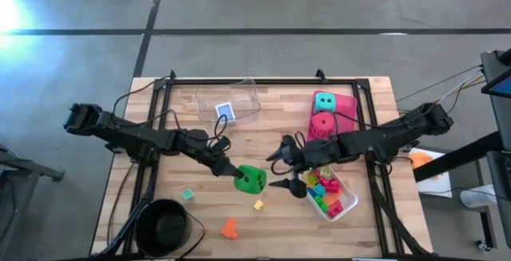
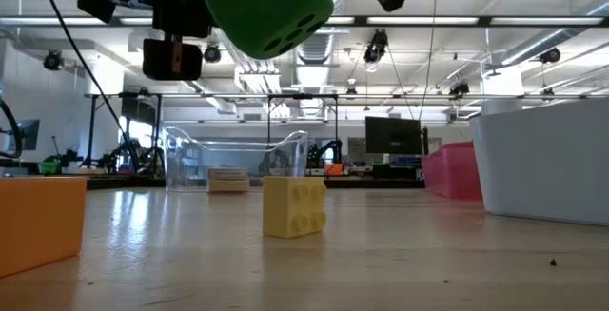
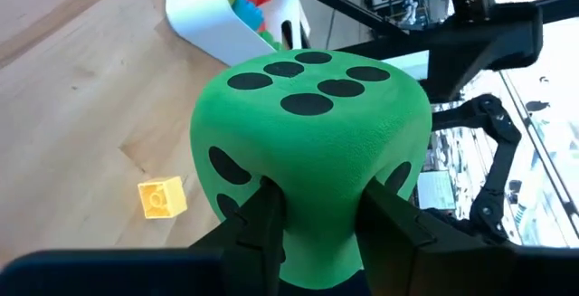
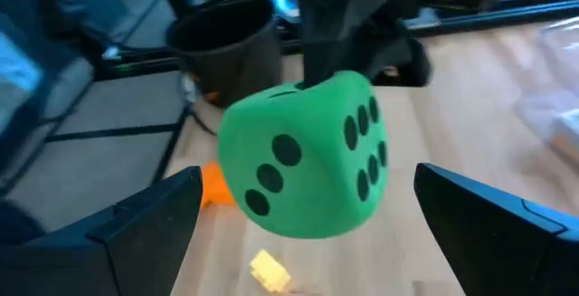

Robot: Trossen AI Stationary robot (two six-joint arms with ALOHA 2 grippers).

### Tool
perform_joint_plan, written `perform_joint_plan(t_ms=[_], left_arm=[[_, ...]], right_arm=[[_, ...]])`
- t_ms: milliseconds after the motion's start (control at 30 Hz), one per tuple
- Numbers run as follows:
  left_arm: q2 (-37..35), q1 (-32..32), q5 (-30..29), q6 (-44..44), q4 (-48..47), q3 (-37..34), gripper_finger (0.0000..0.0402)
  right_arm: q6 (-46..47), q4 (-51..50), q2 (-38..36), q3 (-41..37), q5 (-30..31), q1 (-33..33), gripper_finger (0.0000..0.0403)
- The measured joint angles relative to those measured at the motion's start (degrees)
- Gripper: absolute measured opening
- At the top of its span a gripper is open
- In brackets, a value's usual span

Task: Pick & Place Toys
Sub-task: Put the green dice into the red bin

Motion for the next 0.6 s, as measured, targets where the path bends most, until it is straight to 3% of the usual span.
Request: perform_joint_plan(t_ms=[100,300,467,600], left_arm=[[0.0,-0.02,0.02,-0.04,1.63,0.0,0.0101],[0.0,-0.02,0.02,-0.2,2.28,0.02,0.0097],[0.0,-0.02,0.02,-0.41,2.3,0.02,0.0095],[0.0,-0.02,0.03,-0.59,2.51,0.12,0.0095]], right_arm=[[0.53,0.0,0.91,0.0,-3.96,-1.57,0.0396],[-2.37,4.34,2.06,0.0,-4.87,-3.16,0.0396],[-2.22,6.1,3.92,-0.02,-10.57,-4.46,0.0396],[-1.84,7.23,5.43,0.01,-10.97,-4.49,0.0396]])
